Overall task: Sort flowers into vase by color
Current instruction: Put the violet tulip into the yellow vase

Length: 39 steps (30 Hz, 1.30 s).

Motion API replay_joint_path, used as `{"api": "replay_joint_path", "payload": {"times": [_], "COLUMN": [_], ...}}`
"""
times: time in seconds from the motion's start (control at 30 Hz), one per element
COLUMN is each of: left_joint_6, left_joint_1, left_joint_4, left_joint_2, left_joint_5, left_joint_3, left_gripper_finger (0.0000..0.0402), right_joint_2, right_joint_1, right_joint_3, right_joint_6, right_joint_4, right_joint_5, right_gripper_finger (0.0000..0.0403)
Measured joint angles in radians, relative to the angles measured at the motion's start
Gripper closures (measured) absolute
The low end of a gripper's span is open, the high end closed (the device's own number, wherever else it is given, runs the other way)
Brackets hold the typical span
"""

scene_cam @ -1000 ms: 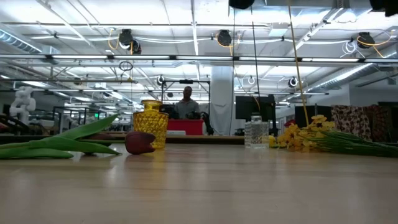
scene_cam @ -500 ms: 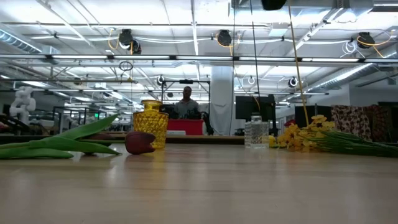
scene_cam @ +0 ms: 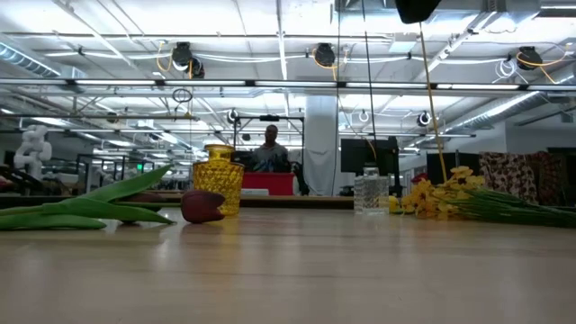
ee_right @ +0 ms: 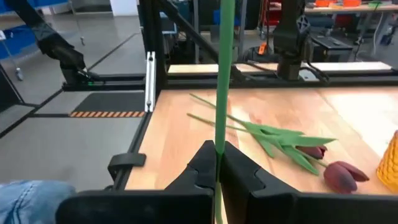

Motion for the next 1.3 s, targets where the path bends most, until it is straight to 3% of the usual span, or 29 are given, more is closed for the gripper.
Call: {"api": "replay_joint_path", "payload": {"times": [0.2,0.3,0.57,1.0,1.3], "left_joint_6": [0.000,0.000,0.120,0.164,0.150], "left_joint_1": [0.069,0.099,0.111,0.135,0.140], "left_joint_4": [0.026,0.037,0.140,0.184,0.137], "left_joint_2": [-0.001,-0.001,-0.001,-0.001,-0.001], "left_joint_5": [0.008,0.102,0.169,0.176,0.221], "left_joint_3": [0.000,0.000,0.000,0.000,0.000], "left_gripper_finger": [0.0245,0.0245,0.0245,0.0246,0.0318], "right_joint_2": [0.000,0.000,0.000,0.001,0.001], "right_joint_1": [0.000,0.000,0.000,0.000,0.000], "right_joint_3": [0.000,0.000,0.000,0.000,0.000], "right_joint_6": [0.001,0.001,0.000,0.000,0.000], "right_joint_4": [0.007,0.005,0.004,-0.002,-0.003], "right_joint_5": [0.001,0.001,0.001,0.001,0.001], "right_gripper_finger": [0.0403,0.0402,0.0402,0.0402,0.0402]}}
